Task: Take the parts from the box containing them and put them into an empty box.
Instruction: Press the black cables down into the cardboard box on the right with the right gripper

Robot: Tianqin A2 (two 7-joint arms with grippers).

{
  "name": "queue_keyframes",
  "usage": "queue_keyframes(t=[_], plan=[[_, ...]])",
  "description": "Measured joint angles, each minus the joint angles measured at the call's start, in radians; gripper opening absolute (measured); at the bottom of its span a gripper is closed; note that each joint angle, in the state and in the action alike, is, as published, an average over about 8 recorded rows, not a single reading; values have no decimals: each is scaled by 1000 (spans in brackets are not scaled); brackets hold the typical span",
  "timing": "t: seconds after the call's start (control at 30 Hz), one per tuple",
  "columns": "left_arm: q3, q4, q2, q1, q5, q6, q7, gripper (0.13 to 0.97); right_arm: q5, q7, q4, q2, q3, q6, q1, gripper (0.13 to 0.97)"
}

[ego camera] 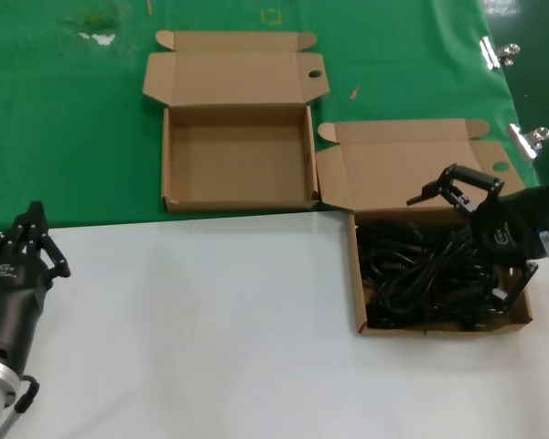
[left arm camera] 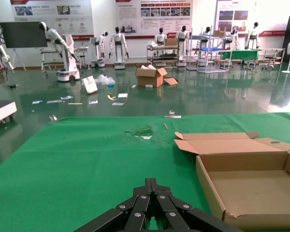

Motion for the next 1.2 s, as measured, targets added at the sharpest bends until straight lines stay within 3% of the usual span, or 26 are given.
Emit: queue_keyframes(t=[0.37,0.93,1.2], plan=[[0,0,0,0,0,0,0,140,-95,-268,-219,-104,-79,-44,133,966],[0,0,0,0,0,0,0,140,-165,-469,-485,-178,-114,-9,195,959],[0,0,0,0,0,0,0,140,-181,-526,-573,-206,-110,20,229,896]])
